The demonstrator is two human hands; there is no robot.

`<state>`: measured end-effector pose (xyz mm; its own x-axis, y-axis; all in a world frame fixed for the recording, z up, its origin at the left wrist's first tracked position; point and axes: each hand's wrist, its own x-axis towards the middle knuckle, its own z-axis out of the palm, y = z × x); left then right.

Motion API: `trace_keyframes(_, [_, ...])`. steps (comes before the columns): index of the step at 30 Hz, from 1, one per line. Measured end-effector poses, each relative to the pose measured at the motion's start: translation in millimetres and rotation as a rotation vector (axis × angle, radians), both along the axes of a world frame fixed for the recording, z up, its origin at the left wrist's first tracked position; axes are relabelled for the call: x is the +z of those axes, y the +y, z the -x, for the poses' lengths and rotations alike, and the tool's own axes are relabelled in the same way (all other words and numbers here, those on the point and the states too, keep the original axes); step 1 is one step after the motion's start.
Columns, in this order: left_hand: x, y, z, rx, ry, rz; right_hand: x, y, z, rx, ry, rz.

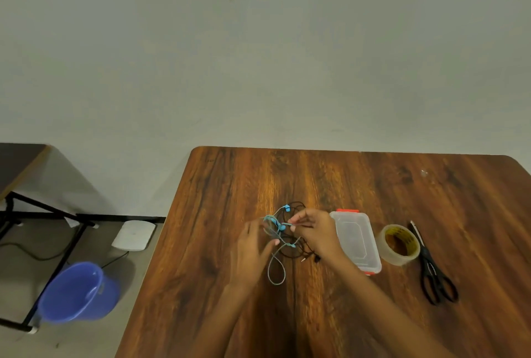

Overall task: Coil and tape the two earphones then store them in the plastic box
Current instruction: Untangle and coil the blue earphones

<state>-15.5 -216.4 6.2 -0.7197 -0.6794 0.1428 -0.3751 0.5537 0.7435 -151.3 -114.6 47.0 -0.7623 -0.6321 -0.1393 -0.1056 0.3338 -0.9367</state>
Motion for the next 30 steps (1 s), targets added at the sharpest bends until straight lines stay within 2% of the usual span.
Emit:
trace_keyframes(3, [9.0, -7.4, 4.2, -0.067, 0.072, 0.002, 33.5, 1.2, 2.2, 0.115, -0.101, 0.099])
trace_keyframes(8, [19.3, -17.4, 15.4, -0.105, 0.059, -0.004, 76.1, -0.6, -1.0, 0.23, -0.128, 0.204])
trace_keyframes(14, [35.1, -12.8, 27.5, -0.11, 0.212, -0.351, 102.9, 1.3, -3.2, 0.233, -0.247, 0.34])
trace_keyframes(22, [41.3, -26.6, 32.8, -0.094, 0.155, -0.249, 123.0, 17.6, 6.5, 0.226, -0.277, 0.446])
trace_keyframes(24, [48.3, -30.5, 34.1, -0.056, 0.17, -0.248, 123.7, 26.0, 14.1, 0.204, -0.22, 0.396])
trace_keyframes(28, [71.7, -36.7, 39.3, -0.077, 0.178, -0.267, 111.4, 33.0, 27.5, 0.197, 0.159, -0.003])
trace_keyframes(30, [85.5, -33.9, 44.3, -0.101, 0.206, -0.293, 102.8, 30.5, 25.3, 0.284, 0.152, -0.106])
